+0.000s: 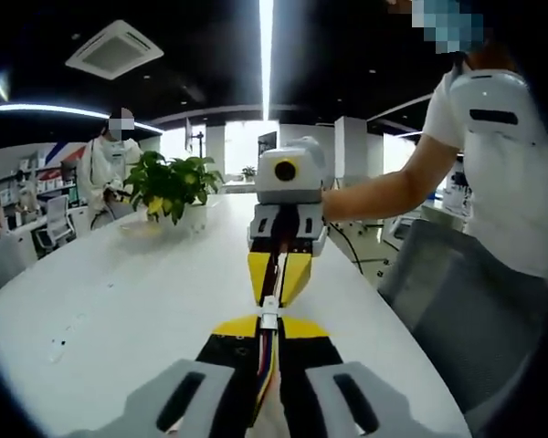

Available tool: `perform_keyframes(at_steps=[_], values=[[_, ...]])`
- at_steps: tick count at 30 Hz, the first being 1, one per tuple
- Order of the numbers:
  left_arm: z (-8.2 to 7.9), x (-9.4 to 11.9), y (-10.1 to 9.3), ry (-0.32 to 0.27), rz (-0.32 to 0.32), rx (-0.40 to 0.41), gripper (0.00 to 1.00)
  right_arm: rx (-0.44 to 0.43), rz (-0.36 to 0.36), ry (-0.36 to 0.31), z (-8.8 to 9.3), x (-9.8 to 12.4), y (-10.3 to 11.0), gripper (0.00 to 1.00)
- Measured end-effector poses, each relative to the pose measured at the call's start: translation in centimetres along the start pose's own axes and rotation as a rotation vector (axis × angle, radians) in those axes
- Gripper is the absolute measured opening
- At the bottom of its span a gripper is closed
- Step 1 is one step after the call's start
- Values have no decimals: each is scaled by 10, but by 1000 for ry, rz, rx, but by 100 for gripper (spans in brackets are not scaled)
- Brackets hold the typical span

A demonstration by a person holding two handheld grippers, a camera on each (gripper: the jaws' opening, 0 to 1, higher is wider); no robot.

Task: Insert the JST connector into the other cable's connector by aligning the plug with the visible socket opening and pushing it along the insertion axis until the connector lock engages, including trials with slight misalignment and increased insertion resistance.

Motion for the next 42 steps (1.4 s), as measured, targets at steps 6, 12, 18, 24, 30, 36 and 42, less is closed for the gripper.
perform_keyframes(at_steps=[6, 12, 18, 24, 30, 36, 42], values=[[7, -6, 14, 19, -11, 5, 1, 4, 15, 12, 6, -1, -14, 5], [17, -19, 28, 38, -17, 21, 1, -12, 30, 31, 18, -1, -33, 5], [33, -31, 43, 59, -24, 42, 1, -21, 50, 35, 34, -6, -53, 5], [52, -39, 56, 85, -17, 73, 1, -39, 57, 46, 48, -11, -66, 5], [70, -42, 62, 100, -30, 109, 1, -39, 52, 60, 64, -20, -77, 5], [82, -43, 66, 132, -30, 142, 2, -47, 43, 68, 76, -27, -82, 5], [90, -44, 64, 155, -41, 166, 2, -47, 32, 95, 81, -30, -83, 5]])
Point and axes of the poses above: the point that each gripper's makers call its tool centre point, and the gripper's own axes: x roughly backward along the fingers, y roughly to its left, z roughly out of its underside, the point moved 10 cm from there along x, roughly backward along the fingers, and after that the axes turned 8 degrees about -z, right-handed, at the moved point
